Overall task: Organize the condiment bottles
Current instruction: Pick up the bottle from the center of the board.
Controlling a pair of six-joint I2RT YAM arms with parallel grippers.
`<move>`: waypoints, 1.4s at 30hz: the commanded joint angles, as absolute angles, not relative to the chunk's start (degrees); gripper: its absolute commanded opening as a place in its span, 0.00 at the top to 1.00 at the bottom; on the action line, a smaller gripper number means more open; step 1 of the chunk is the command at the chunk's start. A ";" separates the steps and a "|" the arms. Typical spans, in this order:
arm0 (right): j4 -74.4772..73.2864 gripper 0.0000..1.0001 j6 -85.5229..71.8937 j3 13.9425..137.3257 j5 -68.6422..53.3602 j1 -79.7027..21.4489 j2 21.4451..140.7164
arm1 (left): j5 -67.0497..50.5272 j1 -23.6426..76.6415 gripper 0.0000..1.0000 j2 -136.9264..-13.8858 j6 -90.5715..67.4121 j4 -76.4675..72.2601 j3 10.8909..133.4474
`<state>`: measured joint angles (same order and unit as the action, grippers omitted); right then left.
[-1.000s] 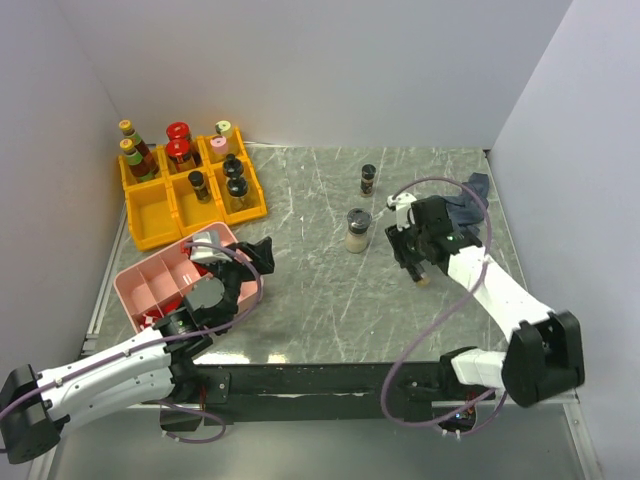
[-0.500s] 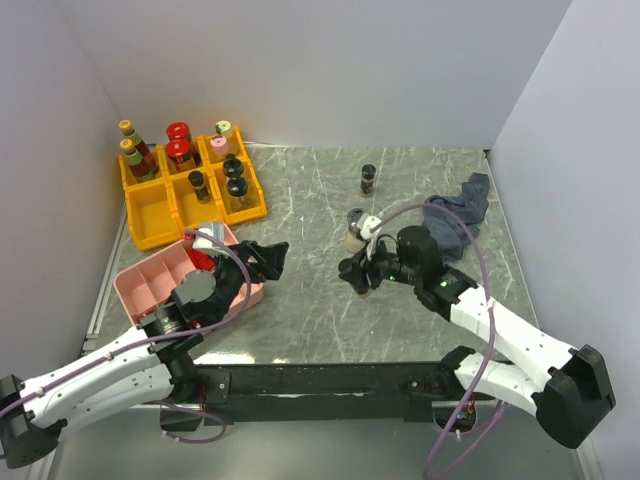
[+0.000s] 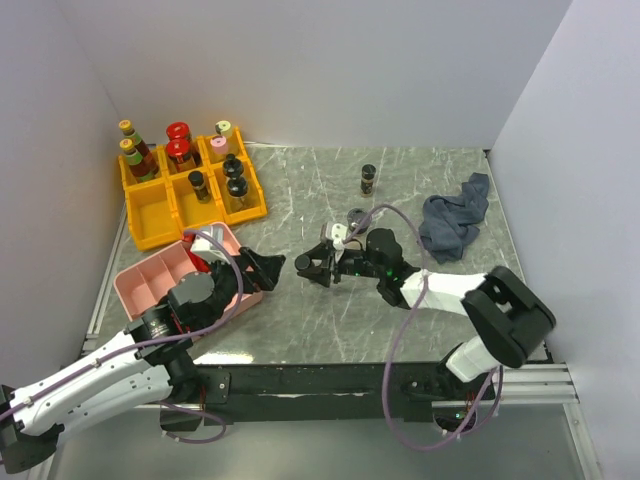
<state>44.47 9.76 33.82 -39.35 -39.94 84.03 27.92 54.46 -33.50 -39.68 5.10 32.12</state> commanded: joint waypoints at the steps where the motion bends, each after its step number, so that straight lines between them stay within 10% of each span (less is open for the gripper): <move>1: 68.79 0.71 8.00 36.65 -46.13 -40.34 87.79 | 29.62 54.23 0.02 -33.31 -40.00 7.55 33.22; 23: 68.91 0.70 7.47 37.35 -45.09 -42.98 89.73 | 24.61 54.23 0.14 -57.29 -36.21 15.55 47.72; 42: 72.24 0.67 5.54 37.27 -42.45 -43.68 92.64 | 21.36 54.23 0.57 -63.28 -37.88 17.58 49.75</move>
